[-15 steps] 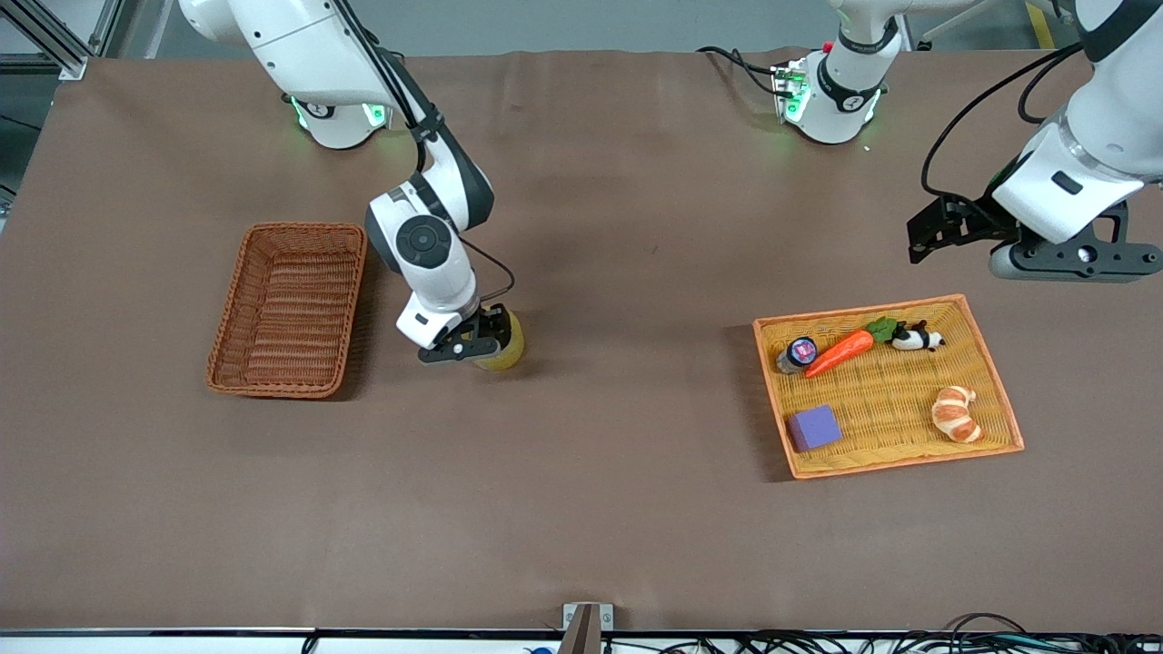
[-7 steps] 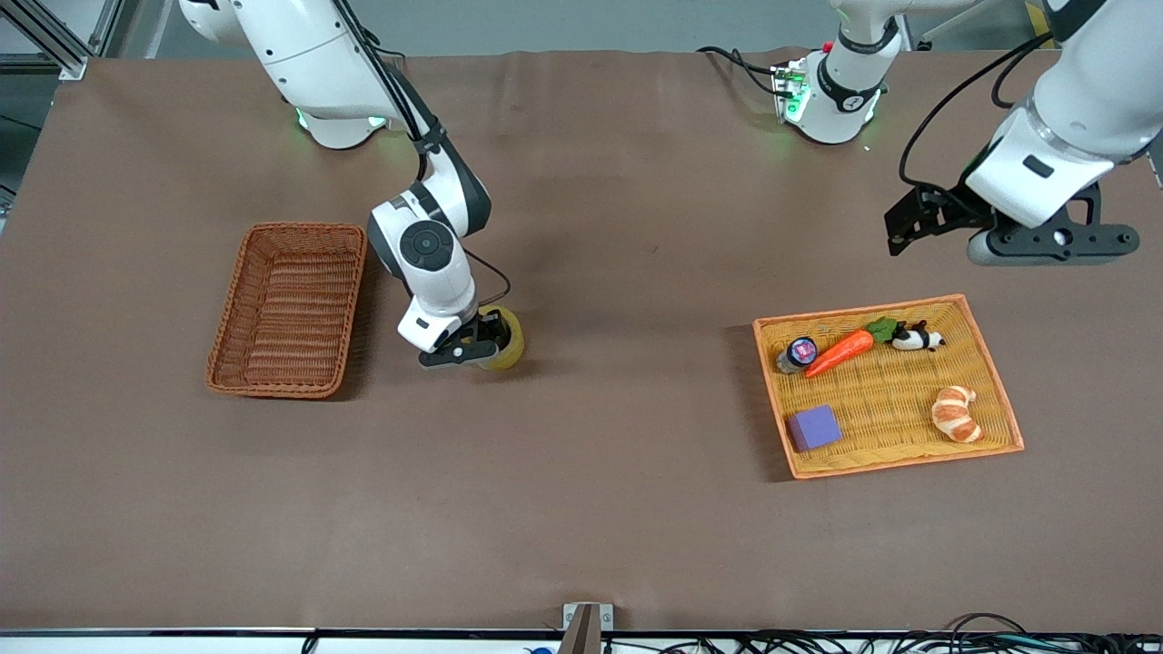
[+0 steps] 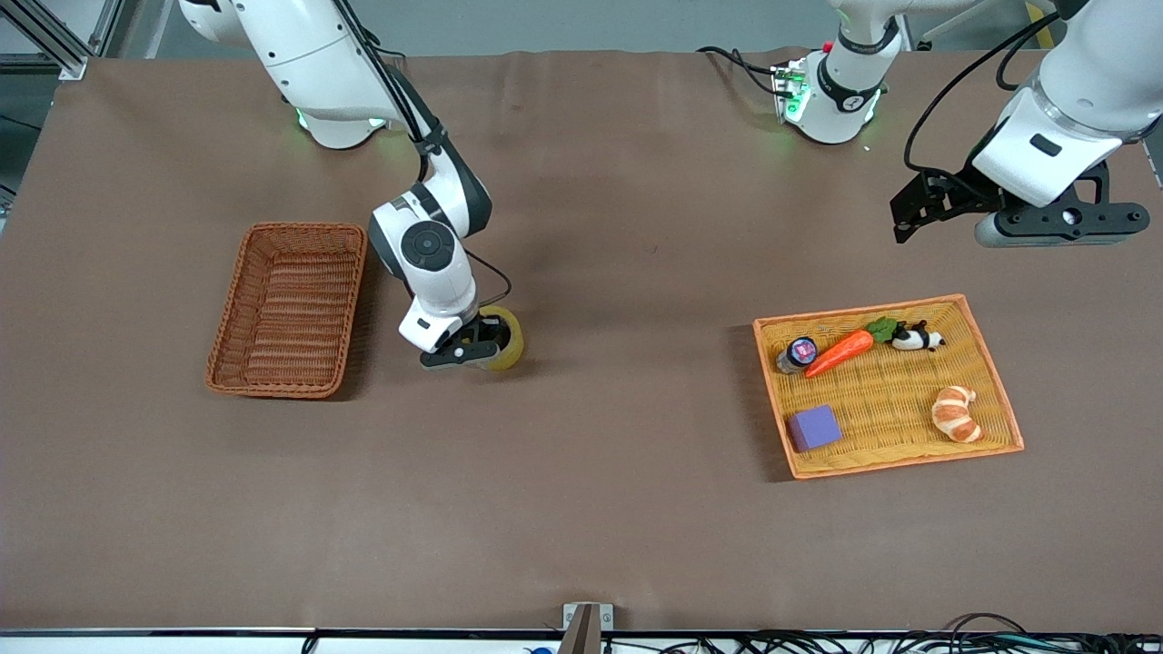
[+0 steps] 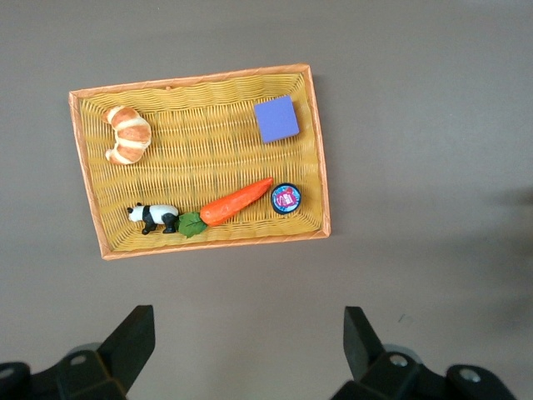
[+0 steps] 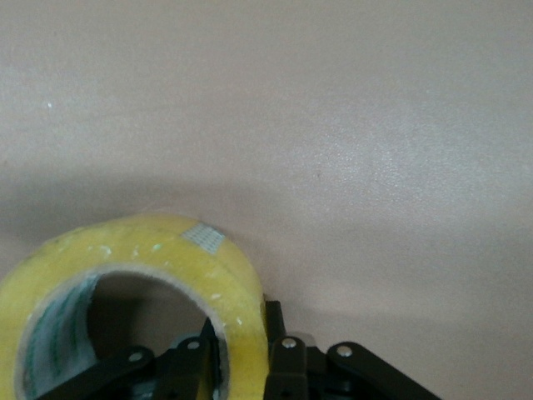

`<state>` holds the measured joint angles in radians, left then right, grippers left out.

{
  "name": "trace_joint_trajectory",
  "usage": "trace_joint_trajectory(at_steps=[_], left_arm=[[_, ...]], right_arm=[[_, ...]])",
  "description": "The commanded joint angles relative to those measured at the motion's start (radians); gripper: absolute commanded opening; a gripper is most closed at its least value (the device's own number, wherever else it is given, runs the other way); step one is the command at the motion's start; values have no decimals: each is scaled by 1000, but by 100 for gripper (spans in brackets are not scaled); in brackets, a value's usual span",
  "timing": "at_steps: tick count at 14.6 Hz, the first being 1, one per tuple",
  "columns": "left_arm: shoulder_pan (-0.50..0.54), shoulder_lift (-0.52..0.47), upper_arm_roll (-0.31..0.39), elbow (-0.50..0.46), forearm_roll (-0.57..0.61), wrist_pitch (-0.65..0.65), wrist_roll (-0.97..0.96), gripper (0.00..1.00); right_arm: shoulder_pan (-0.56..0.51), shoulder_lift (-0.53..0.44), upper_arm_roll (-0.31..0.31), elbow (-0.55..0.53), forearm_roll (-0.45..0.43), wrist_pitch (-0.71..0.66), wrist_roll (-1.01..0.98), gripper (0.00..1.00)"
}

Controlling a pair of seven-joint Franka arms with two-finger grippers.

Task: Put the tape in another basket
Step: 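Carry the tape with the right gripper into the brown basket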

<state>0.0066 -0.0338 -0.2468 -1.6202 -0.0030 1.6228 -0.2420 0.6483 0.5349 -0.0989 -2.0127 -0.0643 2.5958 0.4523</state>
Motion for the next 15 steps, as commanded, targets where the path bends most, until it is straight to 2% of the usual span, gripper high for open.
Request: trace_joint_trajectory(at_steps=[1, 4, 6, 11, 13, 15], left_arm=[[9, -9, -5, -10, -6, 19, -10, 100], [10, -9, -3, -12, -8, 22, -10, 100], [10, -8, -3, -13, -8, 25, -10, 100], [9, -3, -3, -7, -8, 26, -10, 100], [10, -3, -3, -7, -8, 26, -10, 100], [10, -5, -2, -9, -8, 26, -8, 100]], right_arm=[[-9, -12, -1, 18, -23, -57, 43, 0], [-86, -157, -4, 46, -23, -273, 11, 0], [-174, -249, -4, 46, -22, -376, -94, 0], [-433, -421, -4, -93, -23, -444, -396, 0], [-528, -453, -4, -159, -23, -424, -501, 0], [-564, -470, -4, -236, -23, -347, -540, 0]])
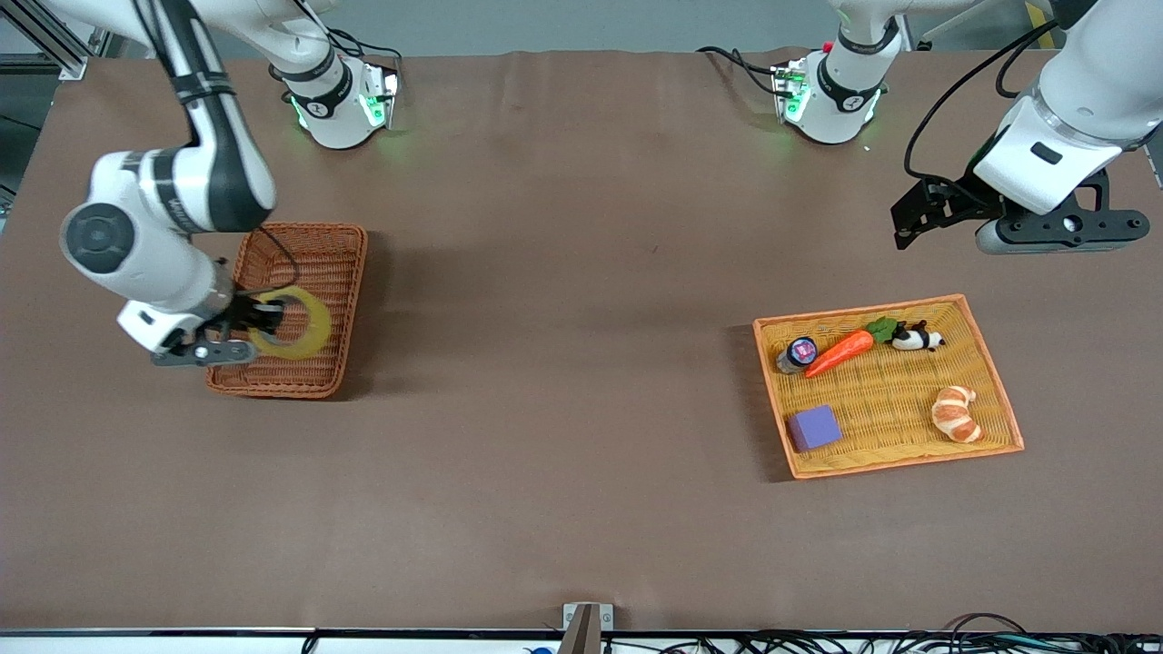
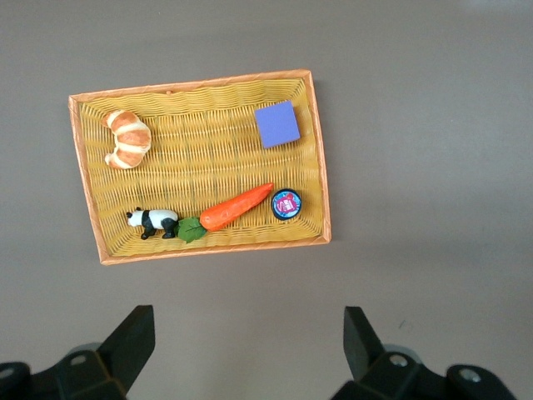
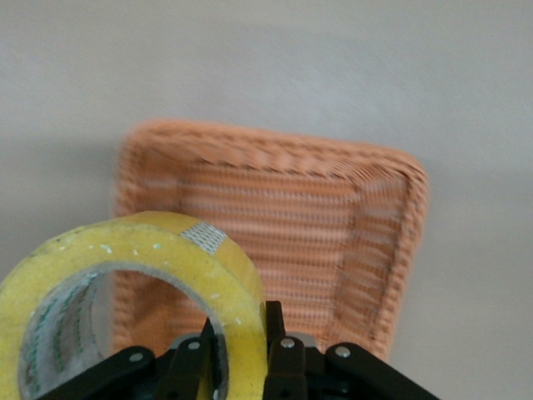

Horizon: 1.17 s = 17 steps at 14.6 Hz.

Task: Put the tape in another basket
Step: 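Carry the tape with the right gripper into the brown basket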

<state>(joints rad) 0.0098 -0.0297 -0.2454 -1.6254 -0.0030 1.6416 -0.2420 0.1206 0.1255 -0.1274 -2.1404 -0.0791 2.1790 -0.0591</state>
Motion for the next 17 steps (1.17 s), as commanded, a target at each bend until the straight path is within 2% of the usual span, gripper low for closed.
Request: trace_joint_trajectory(at_steps=[1, 3, 5, 7, 12, 15, 17], left_arm=[[9, -10, 0, -4, -8, 7, -5, 100], [7, -13, 23, -5, -8, 7, 16, 100], [-40, -19, 99, -7, -6, 0, 36, 100], [-60, -21, 141, -8, -6, -2, 68, 100], [-88, -21, 146, -14, -5, -3, 72, 100], [-86, -21, 146, -14, -5, -2, 72, 100], [-90, -21, 153, -16, -5, -2, 73, 100]], right_arm=[[-65, -66, 25, -163, -10, 135, -56, 0], [-108, -72, 25, -261, -10, 259, -103, 1], [-111, -70, 23, -340, -10, 359, -105, 1], [-131, -64, 23, -371, -11, 421, -105, 3], [-124, -50, 25, -410, -11, 464, -104, 11], [-128, 0, 25, -414, -11, 530, -105, 20], [-125, -1, 25, -411, -11, 521, -105, 47]])
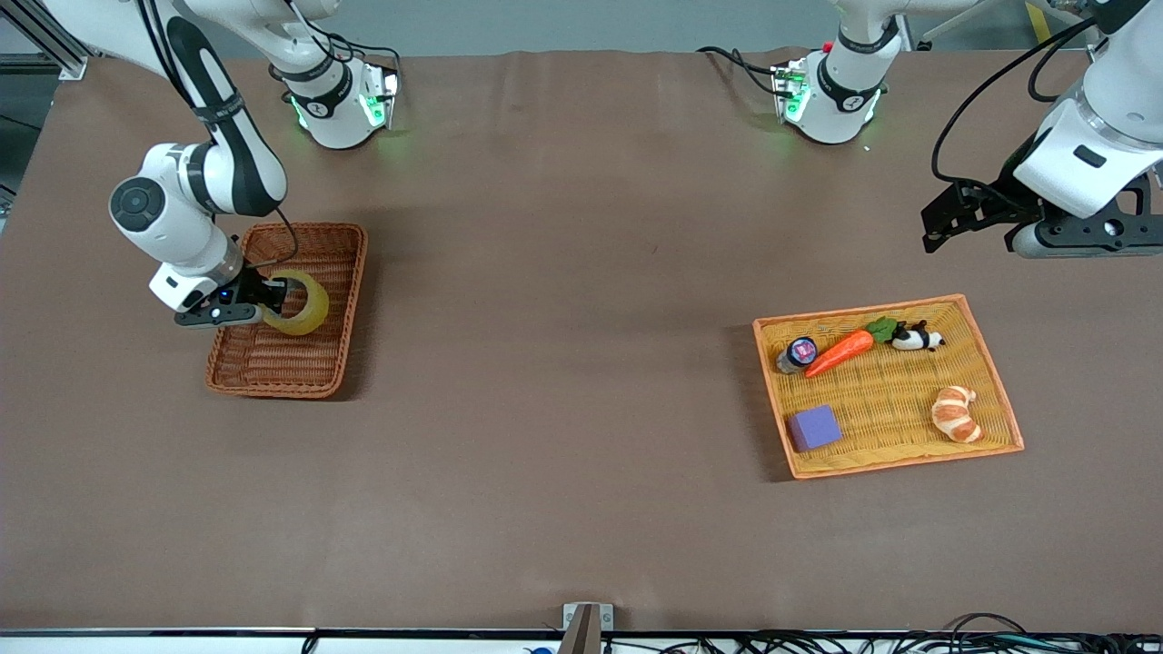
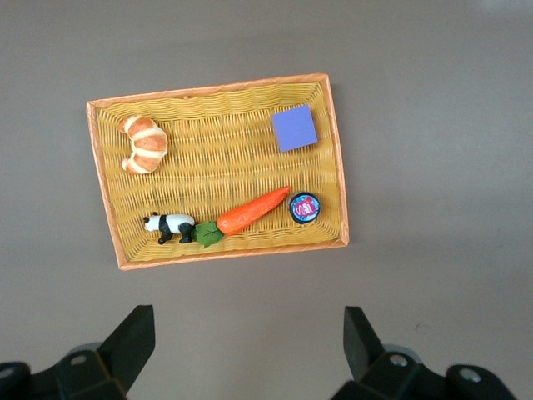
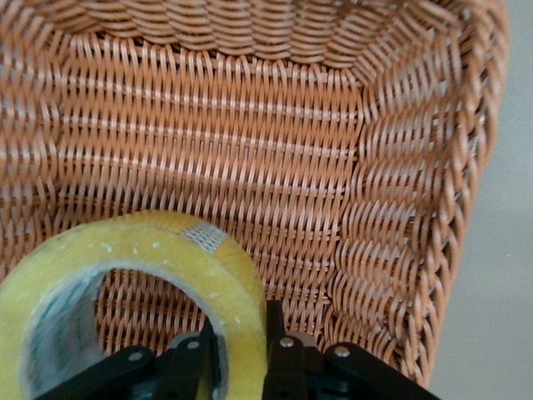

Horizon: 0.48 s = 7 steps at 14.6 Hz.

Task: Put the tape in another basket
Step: 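Open the right gripper to release the tape in the basket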

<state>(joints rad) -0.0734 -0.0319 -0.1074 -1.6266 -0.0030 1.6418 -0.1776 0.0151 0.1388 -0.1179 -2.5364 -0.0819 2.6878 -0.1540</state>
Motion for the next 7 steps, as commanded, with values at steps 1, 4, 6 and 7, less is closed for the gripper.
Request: trace_joint_trajectory(at_steps=[1, 4, 6, 7], left_arm=[[-15, -19, 26, -16, -5, -2, 9, 100], [-28, -19, 51, -18, -5, -2, 15, 100], [-20, -17, 51, -22, -5, -2, 15, 100], [-19, -17, 51, -29, -5, 4, 17, 100]], right_arm=[[-21, -18, 15, -15, -9, 12, -10, 63], [-17, -53, 20, 13, -7, -29, 5, 100], [-21, -106, 20, 45, -6, -69, 10, 100], [-20, -131, 20, 71, -4, -72, 33, 100]])
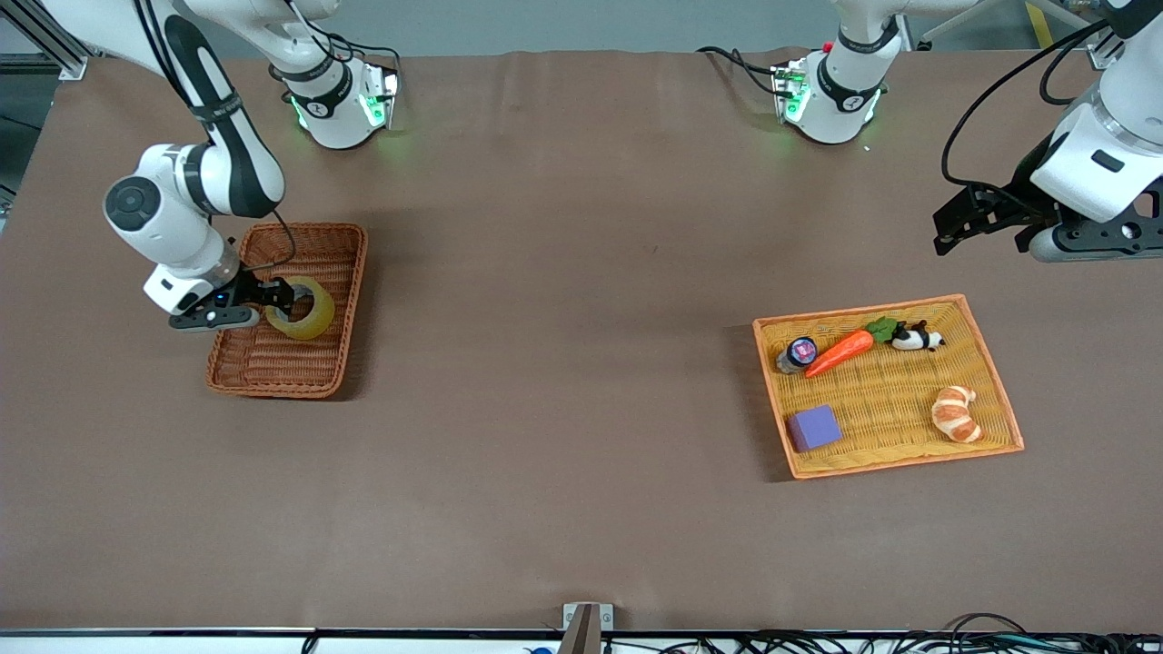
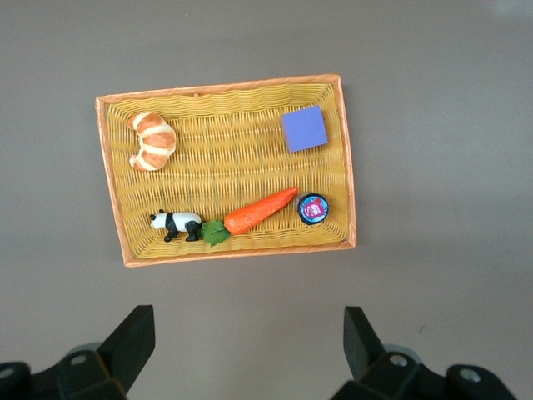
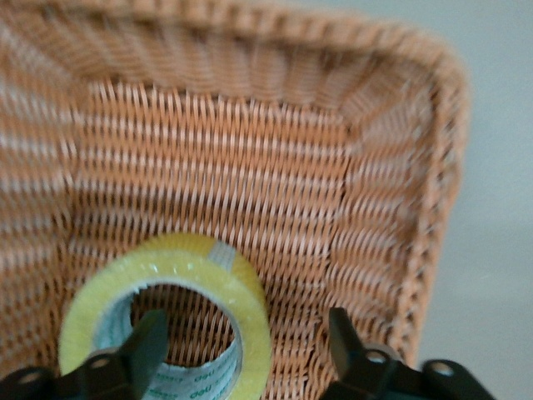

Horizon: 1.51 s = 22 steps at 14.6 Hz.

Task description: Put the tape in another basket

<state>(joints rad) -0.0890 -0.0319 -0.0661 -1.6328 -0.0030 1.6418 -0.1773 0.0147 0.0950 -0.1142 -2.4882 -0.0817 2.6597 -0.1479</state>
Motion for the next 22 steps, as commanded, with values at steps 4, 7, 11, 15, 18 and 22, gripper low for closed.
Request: trace_joint_trajectory(at_steps=[4, 7, 11, 15, 18, 22], left_arm=[[3, -16, 9, -22, -5, 12, 32, 100], [20, -16, 9, -21, -3, 10, 61, 100], [18, -16, 6, -19, 5, 3, 65, 100], [18, -10, 3, -22, 5, 0, 64, 100], [18, -8, 2, -21, 5, 0, 58, 100], [18, -6, 2, -21, 5, 0, 53, 100]], right_arm=[[-13, -112, 21, 223, -4, -296, 112, 100], [17, -106, 24, 495, 2, -599, 162, 100], [22, -89, 25, 793, 31, -900, 156, 100], [13, -90, 22, 989, 65, -1099, 149, 100], [11, -92, 19, 1025, 65, -1179, 159, 100], [-1, -96, 24, 991, 71, -1181, 146, 100]])
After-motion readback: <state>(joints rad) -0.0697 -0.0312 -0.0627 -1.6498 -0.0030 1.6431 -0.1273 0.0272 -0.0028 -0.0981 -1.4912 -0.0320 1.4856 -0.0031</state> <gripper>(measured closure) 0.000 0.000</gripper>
